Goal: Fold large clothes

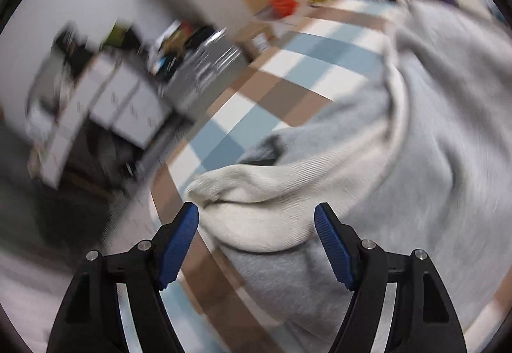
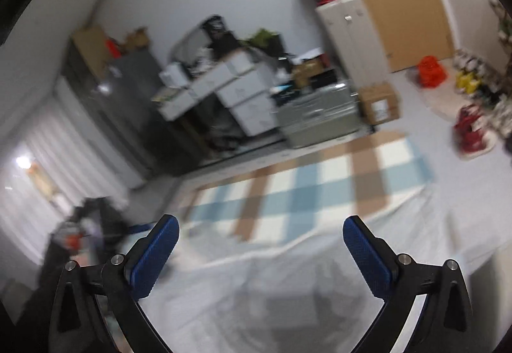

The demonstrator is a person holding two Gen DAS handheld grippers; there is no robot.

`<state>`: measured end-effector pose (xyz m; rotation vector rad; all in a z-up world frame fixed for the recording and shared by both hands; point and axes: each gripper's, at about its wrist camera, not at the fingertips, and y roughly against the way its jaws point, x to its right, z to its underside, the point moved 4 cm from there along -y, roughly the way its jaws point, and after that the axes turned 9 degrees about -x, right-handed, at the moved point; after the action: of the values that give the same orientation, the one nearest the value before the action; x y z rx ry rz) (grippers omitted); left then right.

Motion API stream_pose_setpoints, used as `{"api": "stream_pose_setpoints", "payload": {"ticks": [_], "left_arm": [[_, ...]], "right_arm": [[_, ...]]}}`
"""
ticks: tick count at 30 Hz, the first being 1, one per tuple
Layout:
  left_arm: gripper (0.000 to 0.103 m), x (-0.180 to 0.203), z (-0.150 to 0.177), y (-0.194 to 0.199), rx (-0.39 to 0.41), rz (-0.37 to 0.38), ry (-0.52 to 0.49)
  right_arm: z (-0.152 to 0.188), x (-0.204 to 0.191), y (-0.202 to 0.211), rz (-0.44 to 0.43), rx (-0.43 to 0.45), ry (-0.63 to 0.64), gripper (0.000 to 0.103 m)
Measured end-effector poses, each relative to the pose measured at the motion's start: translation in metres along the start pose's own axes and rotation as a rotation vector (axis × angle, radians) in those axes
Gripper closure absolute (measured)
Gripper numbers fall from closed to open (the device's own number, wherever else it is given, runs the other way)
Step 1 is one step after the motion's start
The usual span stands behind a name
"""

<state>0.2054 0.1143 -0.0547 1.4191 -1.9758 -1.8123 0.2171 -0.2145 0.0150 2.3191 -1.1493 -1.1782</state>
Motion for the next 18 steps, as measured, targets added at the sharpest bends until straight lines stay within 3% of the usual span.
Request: {"api": "stream_pose_setpoints", "payload": {"ticks": [4, 8, 12, 16, 18], "left_arm": [[0.032, 0.038, 0.006, -0.011, 0.014, -0.122, -0.259], [0.032, 0.046, 0.003, -0.025, 0.021, -0.182, -0.357], [0.032, 0.046, -0.002, -0.039, 0.046, -0.294, -0.517], [0.032, 0.035, -0.005, -0.034, 0.089, -0.292, -0.552], [0.033, 0.028, -0.006, -0.030, 0.106, -0.245, -0.544]], "right_arm": [[0.073, -0.035, 0.015, -0.143, 0.040, -0.022, 0.000], [0.125, -0.045, 0.013, -0.199, 0.034, -0.108, 0.000], [0.135, -0.049, 0.002, -0.197, -0.036, -0.141, 0.000], [0.134, -0.051, 0.002, -0.227, -0.004, -0.139, 0.000], [0.140, -0.054, 0.003, -0.243, -0.007, -0.128, 0.000]]}}
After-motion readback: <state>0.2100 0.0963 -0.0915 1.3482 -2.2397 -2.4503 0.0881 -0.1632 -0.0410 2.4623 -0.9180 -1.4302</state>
